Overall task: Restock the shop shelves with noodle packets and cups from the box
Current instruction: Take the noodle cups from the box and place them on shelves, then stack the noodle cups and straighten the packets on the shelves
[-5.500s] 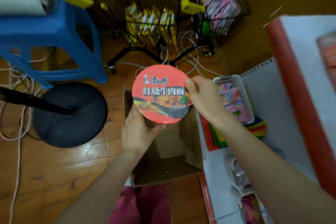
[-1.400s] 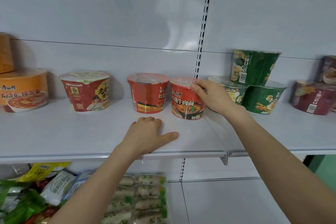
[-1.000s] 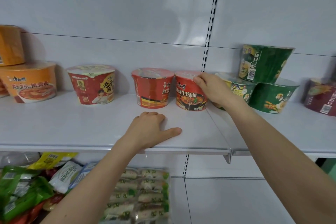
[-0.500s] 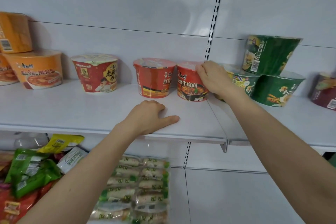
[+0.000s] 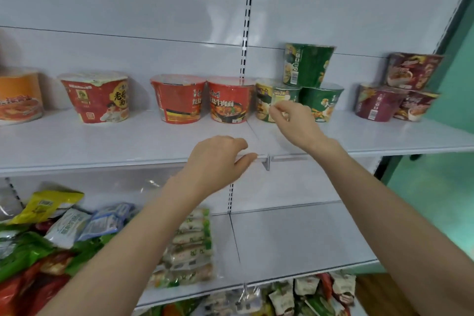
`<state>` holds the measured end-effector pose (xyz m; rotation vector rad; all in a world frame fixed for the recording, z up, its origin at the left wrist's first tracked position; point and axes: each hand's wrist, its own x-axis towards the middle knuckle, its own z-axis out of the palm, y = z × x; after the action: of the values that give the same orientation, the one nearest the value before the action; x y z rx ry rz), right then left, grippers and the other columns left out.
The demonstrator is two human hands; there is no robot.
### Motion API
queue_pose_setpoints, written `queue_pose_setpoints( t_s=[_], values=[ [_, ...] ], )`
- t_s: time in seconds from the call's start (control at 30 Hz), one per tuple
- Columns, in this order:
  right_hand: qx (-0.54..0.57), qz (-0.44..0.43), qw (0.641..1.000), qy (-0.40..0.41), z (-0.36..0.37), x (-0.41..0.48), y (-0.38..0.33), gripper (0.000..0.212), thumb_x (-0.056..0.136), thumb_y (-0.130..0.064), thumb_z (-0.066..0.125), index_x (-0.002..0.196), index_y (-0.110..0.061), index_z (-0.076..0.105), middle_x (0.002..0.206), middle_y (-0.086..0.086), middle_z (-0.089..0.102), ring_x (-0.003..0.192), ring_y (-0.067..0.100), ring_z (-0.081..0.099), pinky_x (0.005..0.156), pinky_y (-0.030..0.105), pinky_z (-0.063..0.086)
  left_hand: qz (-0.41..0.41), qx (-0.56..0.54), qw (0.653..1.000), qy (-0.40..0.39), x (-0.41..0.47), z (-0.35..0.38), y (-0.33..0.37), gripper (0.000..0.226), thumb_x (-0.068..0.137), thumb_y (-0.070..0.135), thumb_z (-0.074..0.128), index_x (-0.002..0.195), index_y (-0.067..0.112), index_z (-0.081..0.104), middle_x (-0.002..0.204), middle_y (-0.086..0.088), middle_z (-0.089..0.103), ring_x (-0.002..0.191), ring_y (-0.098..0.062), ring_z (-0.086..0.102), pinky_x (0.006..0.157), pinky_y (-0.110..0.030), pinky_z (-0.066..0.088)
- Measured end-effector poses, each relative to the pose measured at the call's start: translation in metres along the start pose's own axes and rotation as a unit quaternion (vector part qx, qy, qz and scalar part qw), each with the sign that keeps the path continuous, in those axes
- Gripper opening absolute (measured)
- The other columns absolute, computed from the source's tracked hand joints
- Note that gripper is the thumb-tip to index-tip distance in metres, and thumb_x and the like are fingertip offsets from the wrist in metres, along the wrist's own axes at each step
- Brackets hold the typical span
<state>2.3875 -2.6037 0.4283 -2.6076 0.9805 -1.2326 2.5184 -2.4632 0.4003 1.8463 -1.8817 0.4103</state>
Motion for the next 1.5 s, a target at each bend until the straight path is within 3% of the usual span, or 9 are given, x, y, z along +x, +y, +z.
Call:
queue_pose_setpoints(
  t_s=[0.27, 0.4, 0.57, 0.83, 0.97, 1.2, 1.3, 1.43, 1.5],
  values=[
    [-0.067, 0.144, 0.987, -0.006, -0.094, -0.108, 0.054, 0.028, 0.095, -0.020, 0.046, 0.094, 0.000, 0.065, 0.099, 0.012, 0.068, 0.093, 0.027, 0.059, 0.078, 0.031, 0.041, 0.088, -0.082, 0.991, -0.052, -0.014, 0.024, 0.092, 0.041, 0.094, 0.045, 0.040, 0.118, 0.018, 0.060, 0.115, -0.003, 0.066, 0.108, -0.024, 0.057, 0.089, -0.036, 0.046],
    [-0.104, 0.202, 0.974, 0.021, -0.143, -0.141, 0.093, 0.025, 0.094, -0.019, 0.047, 0.079, -0.003, 0.061, 0.078, 0.006, 0.065, 0.078, 0.025, 0.054, 0.066, 0.029, 0.034, 0.130, -0.091, 0.986, -0.043, 0.006, 0.034, 0.143, 0.040, 0.094, 0.047, 0.039, 0.118, 0.021, 0.059, 0.115, 0.001, 0.066, 0.108, -0.020, 0.057, 0.088, -0.033, 0.046],
    [-0.153, 0.220, 0.962, 0.056, -0.206, -0.168, 0.157, 0.028, 0.094, -0.019, 0.048, 0.087, 0.004, 0.064, 0.088, 0.020, 0.067, 0.082, 0.033, 0.058, 0.066, 0.033, 0.032, 0.160, -0.117, 0.980, -0.029, 0.050, 0.060, 0.218, 0.037, 0.094, 0.045, 0.043, 0.113, 0.021, 0.062, 0.111, 0.002, 0.067, 0.105, -0.021, 0.058, 0.083, -0.031, 0.046],
    [-0.169, 0.238, 0.953, 0.084, -0.294, -0.171, 0.270, 0.027, 0.094, -0.017, 0.047, 0.092, 0.003, 0.065, 0.091, 0.018, 0.068, 0.085, 0.033, 0.059, 0.071, 0.034, 0.040, 0.129, -0.122, 0.984, -0.028, 0.129, 0.106, 0.322, 0.036, 0.092, 0.046, 0.045, 0.108, 0.019, 0.064, 0.103, 0.001, 0.069, 0.099, -0.021, 0.060, 0.079, -0.031, 0.049],
    [-0.137, 0.221, 0.962, 0.081, -0.304, -0.152, 0.312, 0.026, 0.095, -0.018, 0.045, 0.093, 0.000, 0.064, 0.088, 0.013, 0.065, 0.078, 0.023, 0.051, 0.063, 0.027, 0.028, 0.112, -0.105, 0.988, -0.033, 0.161, 0.122, 0.345, 0.037, 0.092, 0.045, 0.044, 0.109, 0.019, 0.064, 0.104, 0.001, 0.069, 0.097, -0.020, 0.061, 0.078, -0.032, 0.049],
    [-0.076, 0.188, 0.977, 0.066, -0.277, -0.096, 0.366, 0.026, 0.095, -0.021, 0.044, 0.090, -0.004, 0.063, 0.087, 0.008, 0.063, 0.085, 0.026, 0.054, 0.072, 0.031, 0.037, 0.085, -0.048, 0.994, -0.041, 0.217, 0.152, 0.345, 0.039, 0.093, 0.045, 0.044, 0.116, 0.020, 0.061, 0.114, 0.002, 0.066, 0.105, -0.018, 0.059, 0.084, -0.031, 0.046],
    [-0.067, 0.159, 0.983, 0.061, -0.264, -0.062, 0.387, 0.026, 0.096, -0.020, 0.045, 0.102, -0.003, 0.064, 0.104, 0.011, 0.067, 0.097, 0.027, 0.058, 0.079, 0.029, 0.040, 0.064, -0.030, 0.997, -0.029, 0.252, 0.165, 0.335, 0.038, 0.093, 0.044, 0.045, 0.116, 0.019, 0.062, 0.114, 0.001, 0.066, 0.106, -0.020, 0.059, 0.084, -0.033, 0.048],
    [-0.052, 0.157, 0.985, 0.055, -0.253, -0.012, 0.421, 0.027, 0.095, -0.022, 0.048, 0.111, -0.005, 0.062, 0.113, 0.012, 0.065, 0.103, 0.027, 0.059, 0.089, 0.033, 0.044, 0.037, 0.006, 0.999, -0.010, 0.310, 0.176, 0.324, 0.033, 0.092, 0.040, 0.047, 0.107, 0.015, 0.062, 0.107, -0.005, 0.067, 0.101, -0.027, 0.059, 0.080, -0.036, 0.049],
    [-0.030, 0.165, 0.984, 0.062, -0.249, 0.010, 0.436, 0.031, 0.093, -0.024, 0.051, 0.118, -0.007, 0.058, 0.120, 0.012, 0.062, 0.109, 0.027, 0.058, 0.093, 0.034, 0.044, 0.025, 0.016, 1.000, 0.007, 0.336, 0.180, 0.323, 0.031, 0.093, 0.037, 0.048, 0.112, 0.016, 0.060, 0.110, -0.007, 0.065, 0.104, -0.029, 0.057, 0.081, -0.036, 0.046]
  ],
)
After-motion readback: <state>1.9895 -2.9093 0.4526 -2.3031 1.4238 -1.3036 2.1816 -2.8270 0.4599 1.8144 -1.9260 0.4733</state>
